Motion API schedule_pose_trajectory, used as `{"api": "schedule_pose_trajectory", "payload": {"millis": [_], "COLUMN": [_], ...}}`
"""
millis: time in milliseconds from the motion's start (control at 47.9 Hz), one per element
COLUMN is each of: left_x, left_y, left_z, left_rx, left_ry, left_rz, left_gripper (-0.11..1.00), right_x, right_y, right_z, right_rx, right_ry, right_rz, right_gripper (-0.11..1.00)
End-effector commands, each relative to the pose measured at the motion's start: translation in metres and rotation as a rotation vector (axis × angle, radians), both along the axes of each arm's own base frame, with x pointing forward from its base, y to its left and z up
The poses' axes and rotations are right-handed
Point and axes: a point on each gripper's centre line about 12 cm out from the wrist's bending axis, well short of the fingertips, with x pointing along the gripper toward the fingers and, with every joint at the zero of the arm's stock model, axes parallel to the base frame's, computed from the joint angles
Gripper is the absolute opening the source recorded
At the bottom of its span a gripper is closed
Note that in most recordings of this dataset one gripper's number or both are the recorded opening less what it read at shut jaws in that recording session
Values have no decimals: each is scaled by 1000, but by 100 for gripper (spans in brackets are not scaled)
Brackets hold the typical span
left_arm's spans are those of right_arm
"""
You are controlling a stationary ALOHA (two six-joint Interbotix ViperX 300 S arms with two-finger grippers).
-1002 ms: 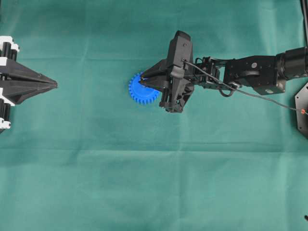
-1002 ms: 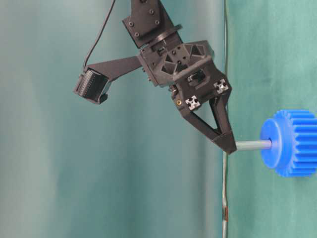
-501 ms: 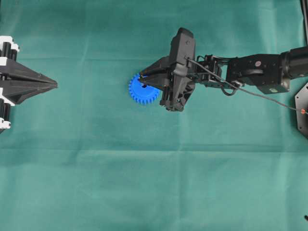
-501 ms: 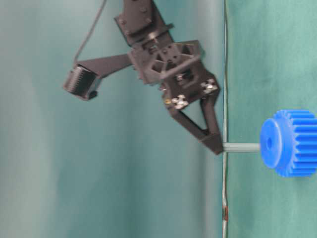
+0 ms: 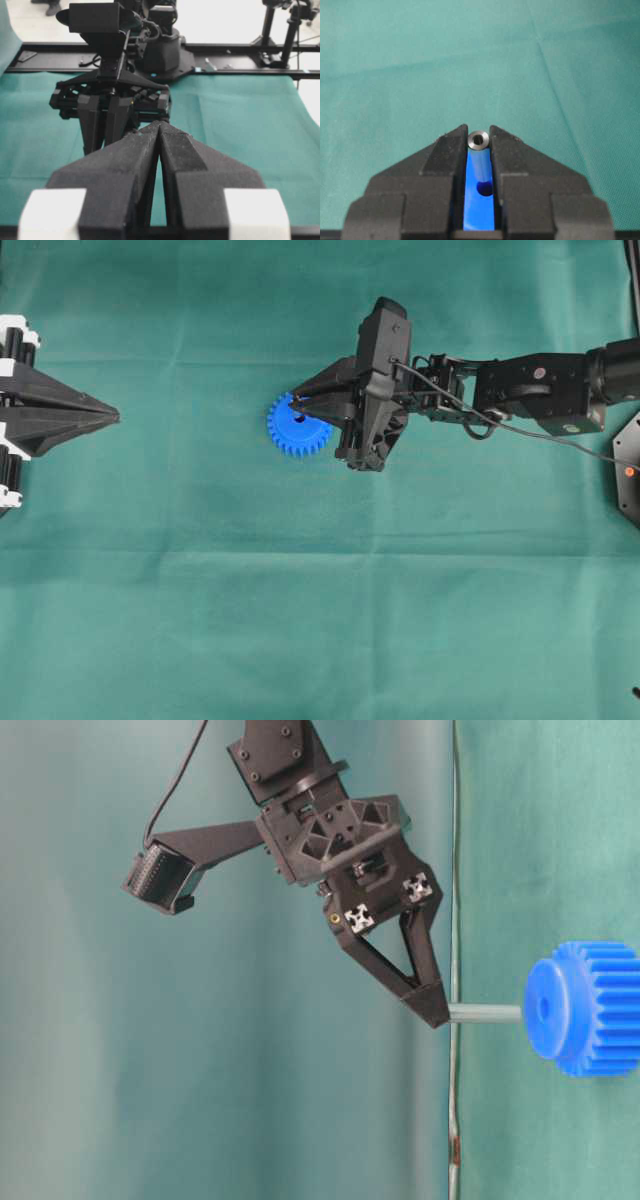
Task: Insert the shaft placed at a random location into the center hole of the medium gear at another random location.
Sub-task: 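Align the shaft tip with the gear hole and lower it, then push the shaft down into the gear's center hole with the right gripper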
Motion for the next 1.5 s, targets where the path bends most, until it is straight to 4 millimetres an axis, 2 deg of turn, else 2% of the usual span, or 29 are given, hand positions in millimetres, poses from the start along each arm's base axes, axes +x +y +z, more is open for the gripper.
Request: {"api": "schedule_pose_trajectory", "payload": {"millis": [0,292,710,1253,1483], "left_x": [3,3,3,3,3], "left_y": [-1,-1,-1,-1,0], "left_z": [9,8,9,9,9], "left_rx": [1,1,1,1,1], "left_ry": [-21,-20,-23,-23,-21], "left_rz": [-3,-3,-3,-3,-2], "left_gripper": [0,0,0,0,0], "right_x": [5,5,1,0,0], "right_y": [-2,-3,-6,-6,-4], "right_z": [7,-9,5,7,1], "right_rx": [-12,2,-6,-7,-3], "right_ry": [-35,-1,-37,-51,-38], "right_rz": [-3,-14,-21,-23,-19], "right_gripper": [14,14,14,14,14]}}
